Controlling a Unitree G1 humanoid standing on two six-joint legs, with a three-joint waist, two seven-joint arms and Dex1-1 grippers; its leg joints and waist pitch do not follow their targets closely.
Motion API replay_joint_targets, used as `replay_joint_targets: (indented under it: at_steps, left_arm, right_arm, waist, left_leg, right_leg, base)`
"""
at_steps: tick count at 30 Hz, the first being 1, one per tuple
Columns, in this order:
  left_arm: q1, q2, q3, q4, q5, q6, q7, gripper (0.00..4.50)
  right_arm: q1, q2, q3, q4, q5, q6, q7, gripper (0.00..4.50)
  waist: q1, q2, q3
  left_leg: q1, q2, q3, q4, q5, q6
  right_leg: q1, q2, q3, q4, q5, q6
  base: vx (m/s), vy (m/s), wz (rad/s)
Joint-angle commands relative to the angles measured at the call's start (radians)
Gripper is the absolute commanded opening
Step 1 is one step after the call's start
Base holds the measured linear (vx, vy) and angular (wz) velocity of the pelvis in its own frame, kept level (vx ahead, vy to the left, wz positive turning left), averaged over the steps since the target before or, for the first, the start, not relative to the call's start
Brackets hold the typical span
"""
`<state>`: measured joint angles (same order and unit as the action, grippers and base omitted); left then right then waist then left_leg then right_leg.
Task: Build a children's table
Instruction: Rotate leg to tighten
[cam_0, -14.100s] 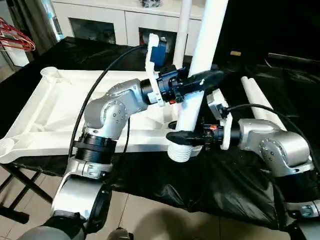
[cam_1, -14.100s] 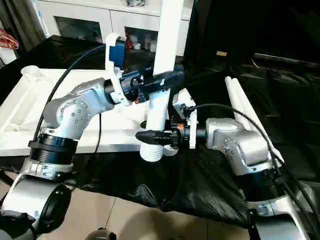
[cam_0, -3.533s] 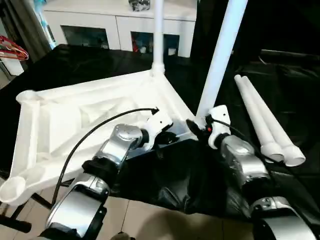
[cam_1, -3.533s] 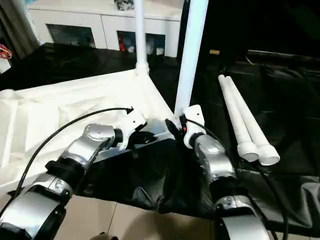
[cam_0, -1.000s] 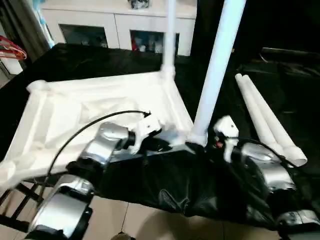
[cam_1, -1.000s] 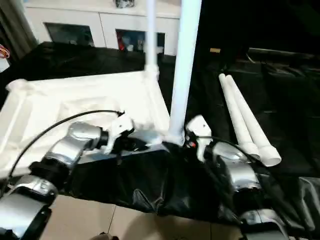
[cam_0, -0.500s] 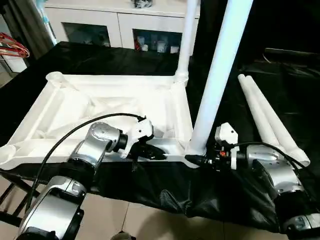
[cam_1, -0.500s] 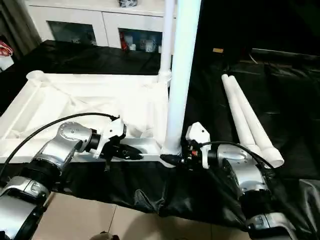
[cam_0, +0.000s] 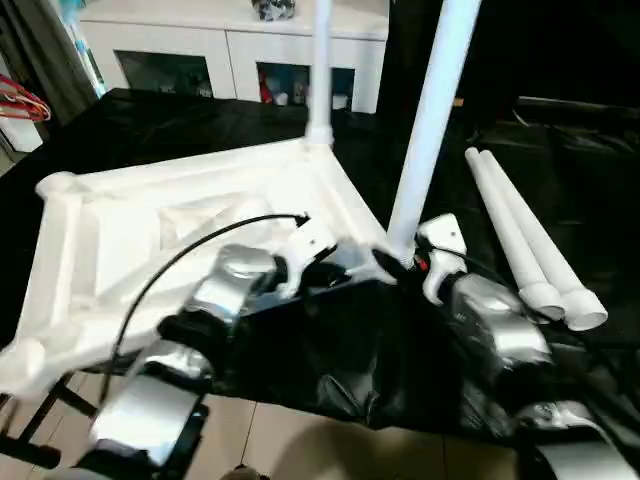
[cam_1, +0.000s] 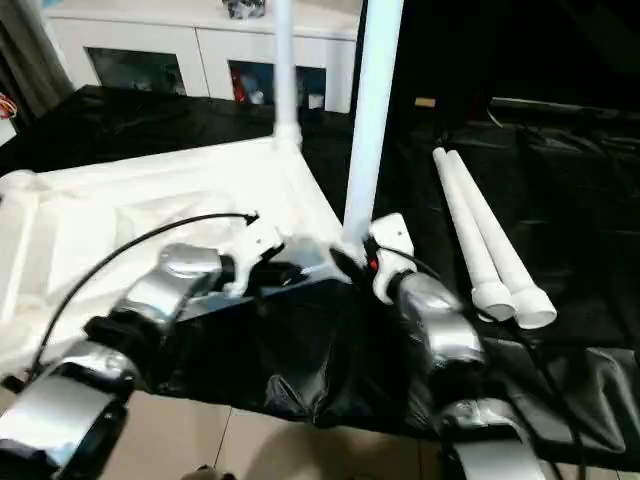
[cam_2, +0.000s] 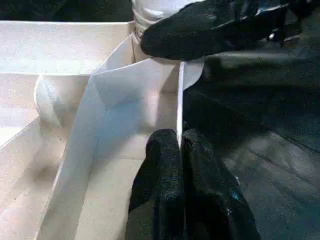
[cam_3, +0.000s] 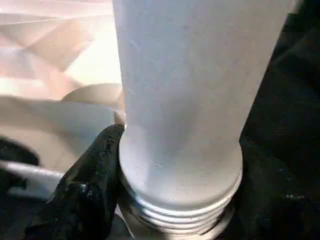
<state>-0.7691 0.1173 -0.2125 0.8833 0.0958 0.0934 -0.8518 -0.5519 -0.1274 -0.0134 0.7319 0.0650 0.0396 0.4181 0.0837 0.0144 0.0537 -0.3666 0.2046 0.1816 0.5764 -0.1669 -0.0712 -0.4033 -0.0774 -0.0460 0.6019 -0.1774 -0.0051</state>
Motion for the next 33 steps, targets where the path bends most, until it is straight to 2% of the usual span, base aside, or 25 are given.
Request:
replay_joint_targets:
  at_steps: [1, 2, 3, 5, 8, 9, 11, 16, 19, 21, 22, 23, 24, 25, 28, 29, 30, 33]
  left_arm:
    - [-0.050, -0.070, 0.012, -0.016, -0.023, -0.012, 0.063, 0.00]
    - [-0.047, -0.079, 0.009, -0.020, -0.023, -0.015, 0.062, 0.00]
    - [-0.044, -0.082, 0.006, -0.021, -0.024, -0.019, 0.058, 0.00]
    - [-0.032, -0.080, -0.004, -0.032, -0.024, -0.037, 0.024, 0.00]
    - [-0.018, -0.074, -0.009, -0.045, -0.034, -0.059, -0.005, 0.00]
    - [-0.006, -0.066, -0.012, -0.059, -0.042, -0.065, -0.031, 0.00]
    - [0.018, -0.047, -0.016, -0.086, -0.054, -0.065, -0.088, 0.00]
    - [0.043, 0.000, -0.030, -0.109, -0.058, -0.074, -0.176, 0.00]
    - [0.054, 0.039, -0.030, -0.117, -0.071, -0.081, -0.249, 0.00]
    - [0.058, 0.054, -0.030, -0.124, -0.079, -0.080, -0.281, 0.00]
    - [0.063, 0.071, -0.028, -0.135, -0.084, -0.075, -0.317, 0.00]
    - [0.063, 0.071, -0.028, -0.135, -0.084, -0.075, -0.317, 0.00]
    - [0.066, 0.086, -0.027, -0.144, -0.093, -0.067, -0.356, 0.00]
    - [0.067, 0.097, -0.027, -0.146, -0.094, -0.066, -0.375, 0.00]
    - [0.065, 0.110, -0.025, -0.142, -0.093, -0.070, -0.396, 0.00]
    - [0.065, 0.111, -0.025, -0.141, -0.093, -0.071, -0.399, 0.00]
    - [0.065, 0.119, -0.025, -0.139, -0.096, -0.071, -0.417, 0.00]
    - [0.066, 0.131, -0.030, -0.141, -0.101, -0.070, -0.446, 0.00]
  right_arm:
    - [-0.003, 0.074, 0.056, 0.039, -0.018, 0.010, -0.011, 2.76]
    - [-0.008, 0.088, 0.048, 0.043, -0.008, -0.003, -0.015, 2.76]
    - [-0.011, 0.095, 0.040, 0.048, 0.000, -0.011, -0.012, 3.32]
    - [-0.013, 0.102, 0.028, 0.051, 0.018, -0.014, 0.020, 3.46]
    - [-0.016, 0.096, 0.037, 0.055, 0.014, -0.024, 0.038, 3.67]
    - [-0.018, 0.083, 0.046, 0.060, -0.002, -0.040, 0.037, 3.90]
    - [-0.022, 0.056, 0.057, 0.069, -0.016, -0.066, 0.067, 3.90]
    - [-0.021, 0.005, 0.067, 0.068, -0.018, -0.102, 0.179, 3.90]
    - [0.006, -0.049, 0.091, 0.018, 0.009, -0.124, 0.352, 3.90]
    - [0.021, -0.072, 0.097, -0.013, 0.029, -0.114, 0.423, 3.90]
    - [0.039, -0.103, 0.110, -0.053, 0.057, -0.100, 0.515, 3.90]
    - [0.039, -0.103, 0.110, -0.053, 0.057, -0.100, 0.515, 3.90]
    - [0.060, -0.134, 0.131, -0.093, 0.069, -0.095, 0.587, 3.90]
    - [0.073, -0.156, 0.146, -0.113, 0.071, -0.097, 0.633, 3.90]
    - [0.088, -0.180, 0.159, -0.137, 0.081, -0.086, 0.692, 3.90]
    - [0.090, -0.183, 0.160, -0.140, 0.083, -0.083, 0.698, 3.65]
    - [0.098, -0.194, 0.166, -0.159, 0.093, -0.068, 0.732, 3.57]
    - [0.112, -0.207, 0.172, -0.187, 0.107, -0.043, 0.779, 3.39]
  waist:
    - [-0.004, -0.003, -0.066]
    - [0.000, -0.003, -0.070]
    - [0.001, -0.003, -0.071]
    - [0.002, -0.003, -0.071]
    - [0.002, -0.003, -0.068]
    - [0.002, -0.003, -0.067]
    - [0.000, -0.004, -0.068]
    - [0.003, -0.002, -0.067]
    - [0.005, -0.003, -0.066]
    - [0.008, -0.003, -0.067]
    - [0.011, -0.004, -0.068]
    - [0.011, -0.004, -0.068]
    - [0.013, -0.002, -0.068]
    - [0.015, -0.004, -0.069]
    - [0.017, -0.005, -0.066]
    - [0.017, -0.005, -0.066]
    - [0.019, -0.006, -0.066]
    - [0.021, -0.006, -0.067]
  left_leg:
    - [0.010, 0.017, -0.006, -0.068, -0.248, 0.002]
    - [0.011, 0.017, -0.005, -0.065, -0.230, 0.009]
    - [0.007, 0.016, -0.005, -0.064, -0.211, 0.020]
    - [0.006, 0.015, -0.003, -0.062, -0.192, 0.041]
    - [0.008, 0.016, -0.003, -0.063, -0.216, 0.044]
    - [0.008, 0.017, -0.004, -0.065, -0.228, 0.039]
    - [0.006, 0.019, -0.005, -0.066, -0.231, 0.035]
    - [0.008, 0.020, -0.002, -0.064, -0.224, 0.049]
    - [0.008, 0.021, -0.001, -0.064, -0.233, 0.053]
    - [0.006, 0.023, 0.001, -0.062, -0.218, 0.062]
    - [0.008, 0.023, 0.001, -0.060, -0.213, 0.071]
    - [0.008, 0.023, 0.001, -0.060, -0.213, 0.071]
    - [0.006, 0.025, 0.001, -0.059, -0.204, 0.082]
    - [0.006, 0.025, 0.002, -0.059, -0.199, 0.084]
    - [0.007, 0.025, 0.001, -0.060, -0.220, 0.078]
    - [0.007, 0.025, 0.001, -0.060, -0.220, 0.078]
    - [0.008, 0.025, 0.001, -0.061, -0.229, 0.072]
    - [0.009, 0.026, 0.000, -0.061, -0.226, 0.069]
  right_leg:
    - [0.044, -0.056, 0.033, -0.077, -0.227, -0.208]
    - [0.046, -0.057, 0.033, -0.073, -0.185, -0.216]
    - [0.050, -0.054, 0.033, -0.069, -0.137, -0.225]
    - [0.053, -0.055, 0.032, -0.065, -0.081, -0.242]
    - [0.053, -0.056, 0.031, -0.070, -0.120, -0.242]
    - [0.053, -0.058, 0.031, -0.072, -0.146, -0.239]
    - [0.055, -0.059, 0.031, -0.070, -0.154, -0.238]
    - [0.053, -0.057, 0.031, -0.068, -0.136, -0.250]
    - [0.054, -0.056, 0.031, -0.068, -0.141, -0.252]
    - [0.054, -0.054, 0.031, -0.064, -0.119, -0.256]
    - [0.056, -0.053, 0.030, -0.064, -0.108, -0.260]
    - [0.056, -0.053, 0.030, -0.064, -0.108, -0.260]
    - [0.055, -0.054, 0.030, -0.061, -0.092, -0.265]
    - [0.055, -0.055, 0.030, -0.061, -0.089, -0.268]
    - [0.053, -0.056, 0.029, -0.066, -0.140, -0.263]
    - [0.053, -0.056, 0.029, -0.066, -0.140, -0.263]
    - [0.053, -0.056, 0.030, -0.068, -0.167, -0.257]
    - [0.051, -0.056, 0.030, -0.068, -0.170, -0.255]
  base:
    - [0.000, 0.000, 0.00]
    - [0.000, 0.000, 0.00]
    - [0.000, 0.000, 0.00]
    - [0.000, 0.000, 0.00]
    - [0.000, 0.000, 0.00]
    - [0.000, 0.000, 0.00]
    - [0.000, 0.000, 0.00]
    - [0.000, 0.000, 0.00]
    - [0.000, 0.000, 0.00]
    - [0.000, 0.000, 0.00]
    - [0.000, 0.000, 0.00]
    - [0.000, 0.000, 0.00]
    - [0.000, 0.000, 0.00]
    - [0.000, 0.000, 0.00]
    - [0.000, 0.000, 0.00]
    - [0.000, 0.000, 0.00]
    - [0.000, 0.000, 0.00]
    - [0.000, 0.000, 0.00]
